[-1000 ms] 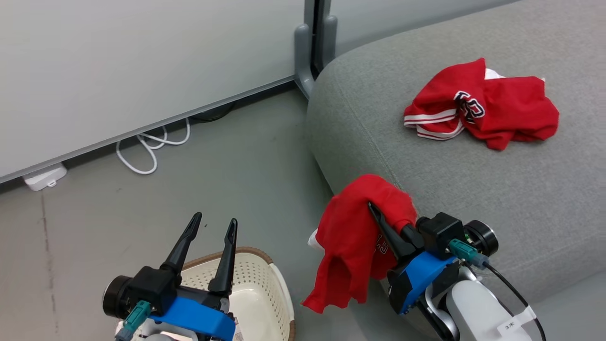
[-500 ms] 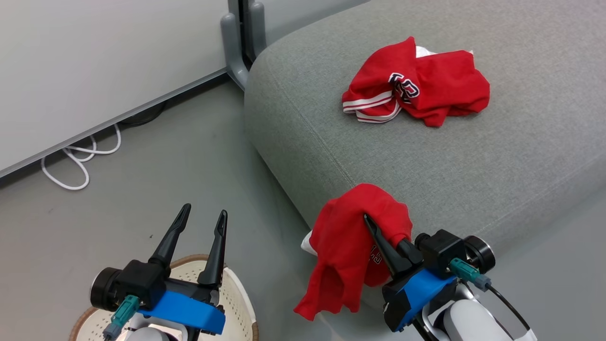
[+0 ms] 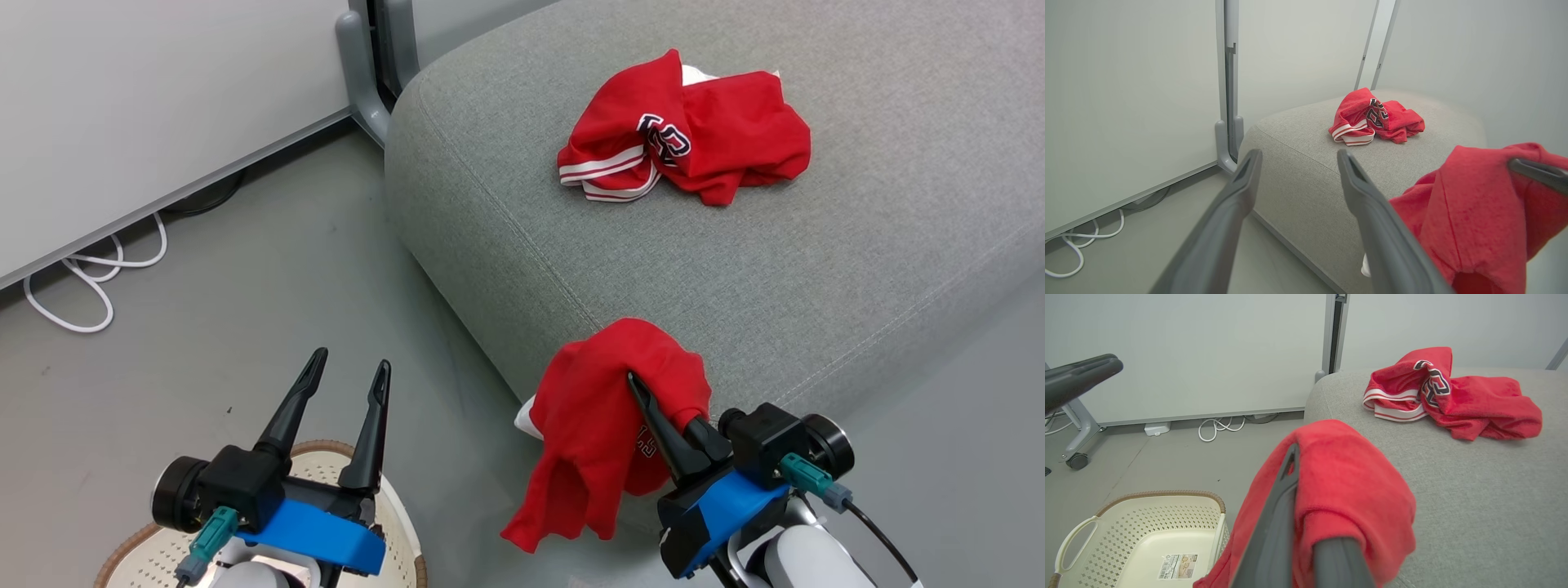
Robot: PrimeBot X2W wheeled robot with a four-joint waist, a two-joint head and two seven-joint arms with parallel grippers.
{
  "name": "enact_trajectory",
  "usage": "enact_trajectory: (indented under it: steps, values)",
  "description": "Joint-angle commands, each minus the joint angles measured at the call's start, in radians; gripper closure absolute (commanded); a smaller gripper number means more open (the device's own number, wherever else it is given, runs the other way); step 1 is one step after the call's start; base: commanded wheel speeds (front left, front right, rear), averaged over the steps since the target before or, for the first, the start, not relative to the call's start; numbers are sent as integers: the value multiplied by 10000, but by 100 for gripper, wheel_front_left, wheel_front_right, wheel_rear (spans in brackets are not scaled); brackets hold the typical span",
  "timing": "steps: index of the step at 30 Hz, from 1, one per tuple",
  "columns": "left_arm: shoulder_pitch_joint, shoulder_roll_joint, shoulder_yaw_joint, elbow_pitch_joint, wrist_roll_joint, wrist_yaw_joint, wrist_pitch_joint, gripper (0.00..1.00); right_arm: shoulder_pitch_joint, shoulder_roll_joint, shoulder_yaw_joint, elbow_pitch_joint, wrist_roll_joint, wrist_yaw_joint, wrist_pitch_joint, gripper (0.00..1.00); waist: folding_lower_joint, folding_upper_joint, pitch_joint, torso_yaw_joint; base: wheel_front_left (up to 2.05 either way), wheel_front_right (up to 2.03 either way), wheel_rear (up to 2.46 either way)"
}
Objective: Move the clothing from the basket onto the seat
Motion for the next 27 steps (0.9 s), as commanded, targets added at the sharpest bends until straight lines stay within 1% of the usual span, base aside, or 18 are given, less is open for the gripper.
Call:
enact_trajectory:
  steps: [1,6,9,15,22,27]
  values:
    - [-178,53,-32,-7,15,-6,-46,0,105,51,-65,-70,-9,5,-20,100,0,0,6,6,0,0,0]
    - [-109,47,-40,-29,1,-6,-46,0,-18,74,-163,-102,55,5,-13,100,0,0,21,41,0,0,0]
    - [-99,64,-34,-61,12,-6,-46,0,-135,97,-277,-198,351,5,-119,100,0,0,82,79,0,0,0]
    - [-166,128,37,-189,109,-6,-45,0,-924,116,-825,-452,742,5,-103,100,0,0,354,65,0,0,0]
    - [-523,371,-161,-516,152,-6,-46,0,-2513,-451,-1764,-736,1231,5,201,100,0,0,1105,332,0,0,0]
    - [-870,633,-343,-787,203,-6,-46,0,-3814,-919,-2729,-453,1578,5,323,100,0,0,1836,635,0,0,0]
